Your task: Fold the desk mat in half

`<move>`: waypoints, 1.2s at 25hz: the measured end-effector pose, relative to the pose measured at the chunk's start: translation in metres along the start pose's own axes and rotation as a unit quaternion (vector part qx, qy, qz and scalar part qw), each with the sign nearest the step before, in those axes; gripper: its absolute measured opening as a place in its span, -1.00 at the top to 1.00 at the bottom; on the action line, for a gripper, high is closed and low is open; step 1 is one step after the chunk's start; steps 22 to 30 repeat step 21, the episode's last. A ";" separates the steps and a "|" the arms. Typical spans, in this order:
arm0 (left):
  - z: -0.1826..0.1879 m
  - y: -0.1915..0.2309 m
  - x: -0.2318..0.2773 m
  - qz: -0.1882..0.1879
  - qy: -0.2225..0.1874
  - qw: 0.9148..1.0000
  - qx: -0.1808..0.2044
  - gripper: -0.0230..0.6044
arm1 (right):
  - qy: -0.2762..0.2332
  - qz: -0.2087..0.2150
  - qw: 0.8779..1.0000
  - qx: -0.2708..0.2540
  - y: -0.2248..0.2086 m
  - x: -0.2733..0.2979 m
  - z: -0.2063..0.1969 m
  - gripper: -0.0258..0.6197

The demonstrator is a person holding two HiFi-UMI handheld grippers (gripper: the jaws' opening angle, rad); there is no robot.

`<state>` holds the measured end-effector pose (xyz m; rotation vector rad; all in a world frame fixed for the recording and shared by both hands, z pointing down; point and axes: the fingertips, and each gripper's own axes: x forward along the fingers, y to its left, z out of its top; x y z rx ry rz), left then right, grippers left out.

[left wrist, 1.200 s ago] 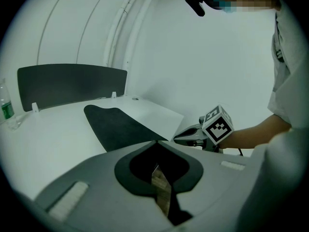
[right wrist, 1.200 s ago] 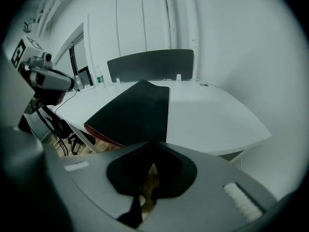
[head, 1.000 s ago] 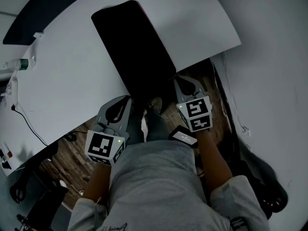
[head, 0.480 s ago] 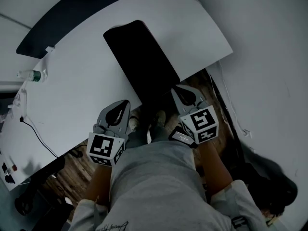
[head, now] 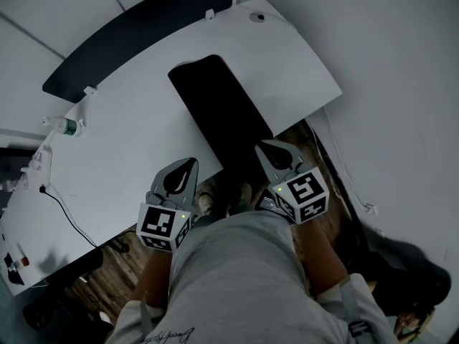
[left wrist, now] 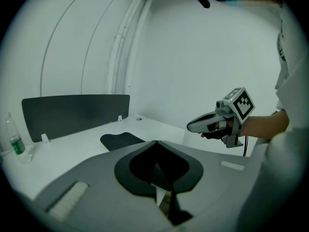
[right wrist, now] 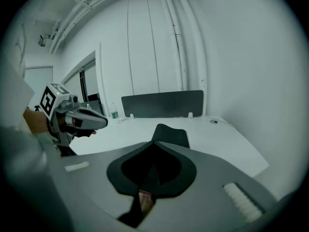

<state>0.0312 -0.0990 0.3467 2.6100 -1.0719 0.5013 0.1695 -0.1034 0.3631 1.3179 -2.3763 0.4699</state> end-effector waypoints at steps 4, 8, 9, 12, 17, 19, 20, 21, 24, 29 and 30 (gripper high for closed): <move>-0.003 0.001 -0.003 -0.001 0.005 1.000 0.010 0.86 | -0.005 0.002 1.000 0.002 0.005 0.002 0.003 0.91; -0.006 0.000 -0.001 -0.005 0.012 1.000 0.007 0.86 | -0.005 0.002 1.000 0.002 0.006 0.002 0.004 0.91; -0.004 0.000 -0.001 -0.005 0.010 1.000 0.006 0.86 | -0.005 0.002 1.000 0.002 0.006 0.002 0.005 0.91; -0.001 0.000 -0.001 -0.006 0.005 1.000 0.002 0.86 | -0.007 0.003 1.000 0.001 0.005 0.003 0.006 0.91; 0.000 0.000 -0.003 -0.004 0.004 1.000 0.000 0.86 | -0.005 0.004 1.000 -0.002 0.007 0.003 0.006 0.91; 0.001 0.000 -0.004 -0.004 0.003 1.000 0.000 0.86 | -0.003 0.004 1.000 -0.003 0.008 0.004 0.005 0.91; 0.001 0.000 -0.005 -0.004 0.003 1.000 0.001 0.86 | -0.002 0.005 1.000 -0.003 0.009 0.003 0.005 0.91; 0.002 -0.001 -0.006 -0.004 0.003 1.000 0.001 0.86 | -0.001 0.005 1.000 -0.004 0.010 0.003 0.004 0.91; 0.002 -0.001 -0.006 -0.004 0.003 1.000 0.001 0.86 | -0.001 0.005 1.000 -0.004 0.010 0.003 0.004 0.91; 0.002 -0.001 -0.006 -0.004 0.003 1.000 0.001 0.86 | -0.001 0.005 1.000 -0.004 0.010 0.003 0.004 0.91; 0.002 -0.001 -0.006 -0.004 0.003 1.000 0.001 0.86 | -0.001 0.005 1.000 -0.004 0.010 0.003 0.004 0.91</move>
